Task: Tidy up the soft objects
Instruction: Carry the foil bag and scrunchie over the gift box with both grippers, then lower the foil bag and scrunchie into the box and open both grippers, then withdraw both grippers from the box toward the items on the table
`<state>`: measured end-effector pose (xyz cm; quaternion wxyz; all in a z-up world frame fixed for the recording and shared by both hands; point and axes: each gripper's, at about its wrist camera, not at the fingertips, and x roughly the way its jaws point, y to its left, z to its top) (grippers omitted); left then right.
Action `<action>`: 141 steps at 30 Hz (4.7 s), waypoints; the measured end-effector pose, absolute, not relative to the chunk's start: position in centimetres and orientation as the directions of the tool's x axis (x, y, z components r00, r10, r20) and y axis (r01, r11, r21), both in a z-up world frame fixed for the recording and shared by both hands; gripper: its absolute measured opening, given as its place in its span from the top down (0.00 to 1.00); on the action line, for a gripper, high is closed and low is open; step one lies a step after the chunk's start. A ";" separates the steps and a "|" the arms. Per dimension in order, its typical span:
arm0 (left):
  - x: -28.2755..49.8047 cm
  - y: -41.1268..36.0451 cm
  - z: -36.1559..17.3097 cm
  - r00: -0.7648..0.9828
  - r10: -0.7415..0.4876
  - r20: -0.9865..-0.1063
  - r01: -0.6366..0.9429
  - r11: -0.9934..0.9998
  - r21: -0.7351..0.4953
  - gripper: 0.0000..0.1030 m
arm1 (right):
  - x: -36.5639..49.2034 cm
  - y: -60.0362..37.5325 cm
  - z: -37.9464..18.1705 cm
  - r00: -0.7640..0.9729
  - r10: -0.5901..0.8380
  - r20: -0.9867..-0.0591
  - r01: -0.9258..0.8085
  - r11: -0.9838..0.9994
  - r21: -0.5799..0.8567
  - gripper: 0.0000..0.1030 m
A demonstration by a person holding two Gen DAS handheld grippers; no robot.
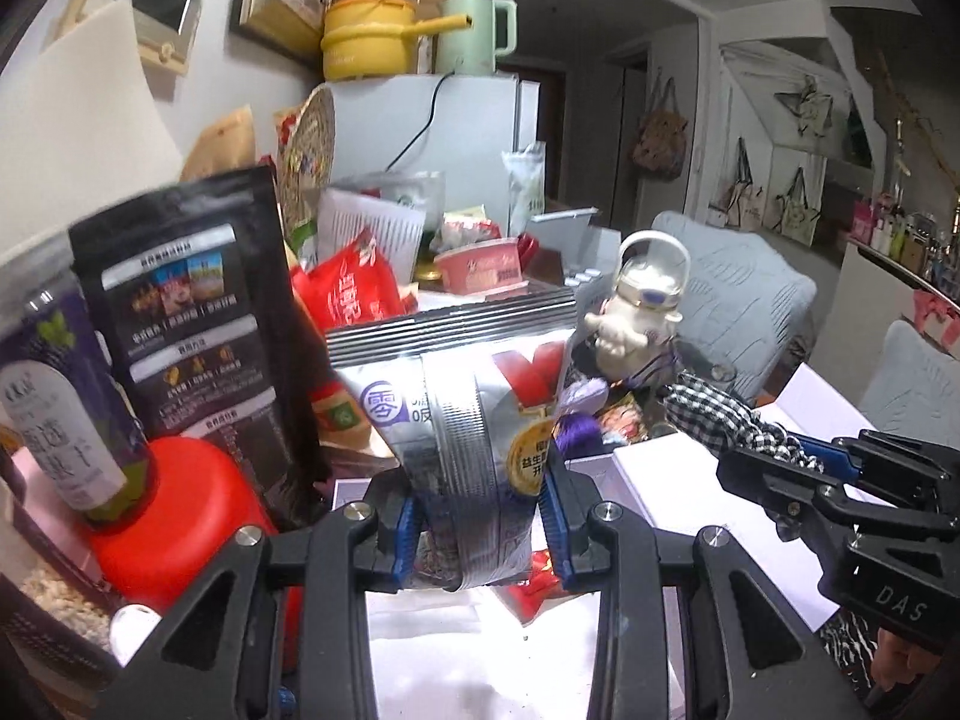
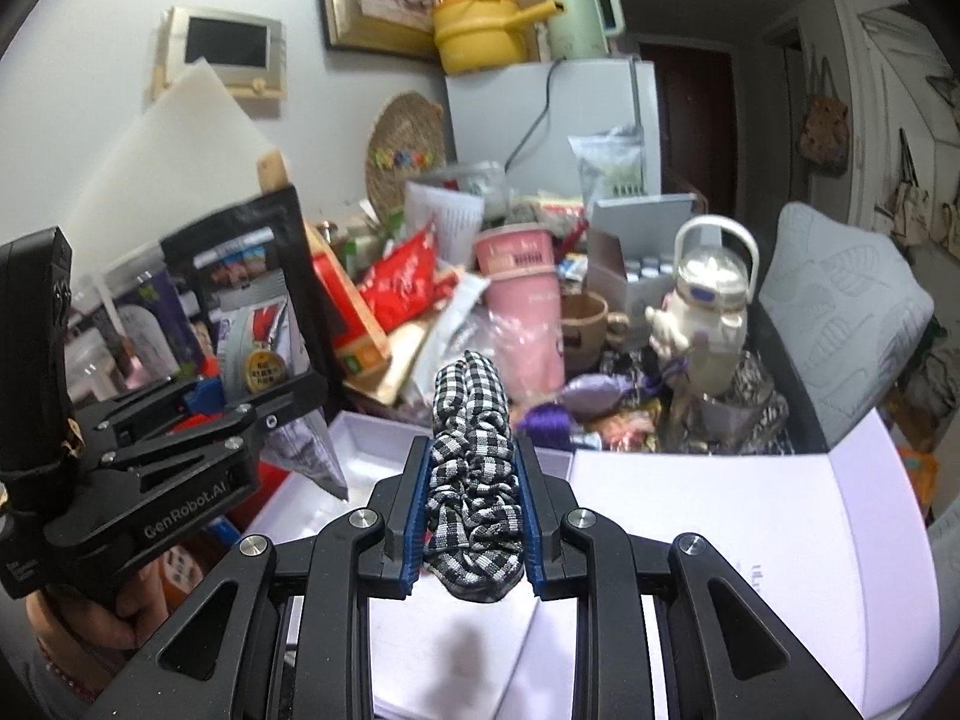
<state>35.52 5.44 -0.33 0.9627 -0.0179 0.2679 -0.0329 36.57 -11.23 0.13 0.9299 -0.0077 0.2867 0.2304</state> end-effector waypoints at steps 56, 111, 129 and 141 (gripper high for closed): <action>42.6 5.8 -12.6 0.428 -0.084 -0.900 -0.001 0.996 -0.094 0.67 | 42.2 -7.6 -10.4 0.506 0.311 -0.804 -0.408 0.908 0.094 0.63; 22.1 3.4 7.1 0.884 -0.090 -0.458 0.094 0.995 -0.015 0.08 | 24.3 -13.9 6.2 0.824 0.387 -0.414 -0.434 0.900 -0.022 0.32; 14.7 3.9 4.8 0.854 -0.157 -0.495 0.150 0.987 -0.053 0.08 | 15.3 -16.5 1.8 0.791 0.340 -0.508 -0.369 0.928 0.047 0.28; 11.5 4.3 -0.2 0.787 -0.217 -0.577 0.194 0.976 -0.101 0.08 | 11.7 -17.1 -2.8 0.749 0.297 -0.592 -0.306 0.948 0.089 0.27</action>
